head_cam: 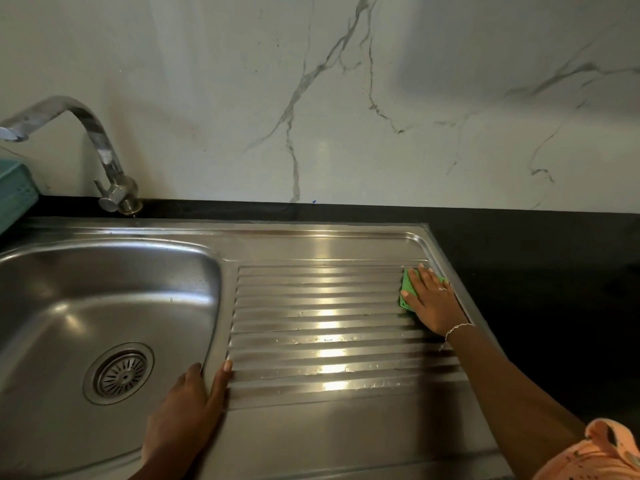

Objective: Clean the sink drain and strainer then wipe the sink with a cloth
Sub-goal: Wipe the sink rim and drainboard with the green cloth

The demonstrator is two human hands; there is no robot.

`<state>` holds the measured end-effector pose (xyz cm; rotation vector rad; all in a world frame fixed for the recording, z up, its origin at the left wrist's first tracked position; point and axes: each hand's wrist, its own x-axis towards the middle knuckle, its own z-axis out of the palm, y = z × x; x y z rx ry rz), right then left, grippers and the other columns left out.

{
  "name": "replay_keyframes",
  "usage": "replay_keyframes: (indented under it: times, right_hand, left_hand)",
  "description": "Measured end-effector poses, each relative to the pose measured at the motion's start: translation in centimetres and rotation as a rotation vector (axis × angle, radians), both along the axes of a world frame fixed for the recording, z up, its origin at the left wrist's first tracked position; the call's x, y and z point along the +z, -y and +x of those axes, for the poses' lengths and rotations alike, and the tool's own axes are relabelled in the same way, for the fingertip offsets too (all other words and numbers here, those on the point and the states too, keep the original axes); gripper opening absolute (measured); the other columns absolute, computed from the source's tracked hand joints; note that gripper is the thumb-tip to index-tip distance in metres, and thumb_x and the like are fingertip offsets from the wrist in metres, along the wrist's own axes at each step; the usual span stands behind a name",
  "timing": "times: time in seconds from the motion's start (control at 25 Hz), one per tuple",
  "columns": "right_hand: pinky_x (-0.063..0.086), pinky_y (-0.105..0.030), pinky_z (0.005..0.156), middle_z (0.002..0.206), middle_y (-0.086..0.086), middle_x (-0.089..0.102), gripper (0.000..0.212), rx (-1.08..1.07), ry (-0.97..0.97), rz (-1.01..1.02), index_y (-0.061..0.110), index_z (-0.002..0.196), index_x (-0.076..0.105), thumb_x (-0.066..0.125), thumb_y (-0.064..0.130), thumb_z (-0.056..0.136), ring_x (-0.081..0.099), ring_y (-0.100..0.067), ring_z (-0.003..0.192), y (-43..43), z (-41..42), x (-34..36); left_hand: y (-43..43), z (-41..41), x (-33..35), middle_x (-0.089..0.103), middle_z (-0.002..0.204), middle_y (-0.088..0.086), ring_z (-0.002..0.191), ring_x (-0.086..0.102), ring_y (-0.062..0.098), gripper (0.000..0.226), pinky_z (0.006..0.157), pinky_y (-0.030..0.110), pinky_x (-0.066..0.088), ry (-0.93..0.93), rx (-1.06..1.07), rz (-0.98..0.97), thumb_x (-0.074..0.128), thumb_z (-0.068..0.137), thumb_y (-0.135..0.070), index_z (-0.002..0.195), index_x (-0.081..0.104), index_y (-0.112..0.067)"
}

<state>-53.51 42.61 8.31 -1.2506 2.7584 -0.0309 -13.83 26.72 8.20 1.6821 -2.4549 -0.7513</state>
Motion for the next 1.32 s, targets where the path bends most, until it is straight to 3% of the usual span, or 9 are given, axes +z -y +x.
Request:
replay_keyframes:
  times: [0.56,1.0,1.32]
  right_hand:
    - [0.005,-0.052,0.117,0.158,-0.012,0.003,0.061,-0.058,-0.015,0.035,0.018,0.148,0.007,0.025,0.047,0.097,0.003,-0.032,0.146,3.9,-1.1,0.4]
    - [-0.004,-0.05,0.117,0.159,-0.011,-0.001,0.063,0.068,0.03,-0.039,0.017,0.148,0.004,0.018,0.051,0.097,-0.004,-0.03,0.146,12.1,9.5,0.3]
    - [-0.006,-0.051,0.117,0.159,-0.01,0.002,0.063,0.314,0.072,-0.102,0.016,0.148,0.009,0.024,0.048,0.096,-0.003,-0.028,0.147,20.3,19.5,-0.3]
  left_hand:
    - [-0.2,-0.6,0.4,0.06,0.122,0.013,0.111,0.059,0.028,0.058,0.085,0.036,0.046,0.045,-0.009,-0.031,0.025,0.086,-0.065,0.113,0.045,-0.018]
    - [0.0,-0.8,0.1,0.06,0.123,0.013,0.112,0.059,0.028,0.059,0.087,0.037,0.046,-0.014,0.004,-0.02,0.028,0.085,-0.065,0.112,0.046,-0.016]
    - [-0.1,-0.9,0.4,0.058,0.125,0.009,0.113,0.058,0.025,0.053,0.088,0.034,0.047,-0.044,0.002,0.001,0.029,0.087,-0.063,0.112,0.044,-0.019]
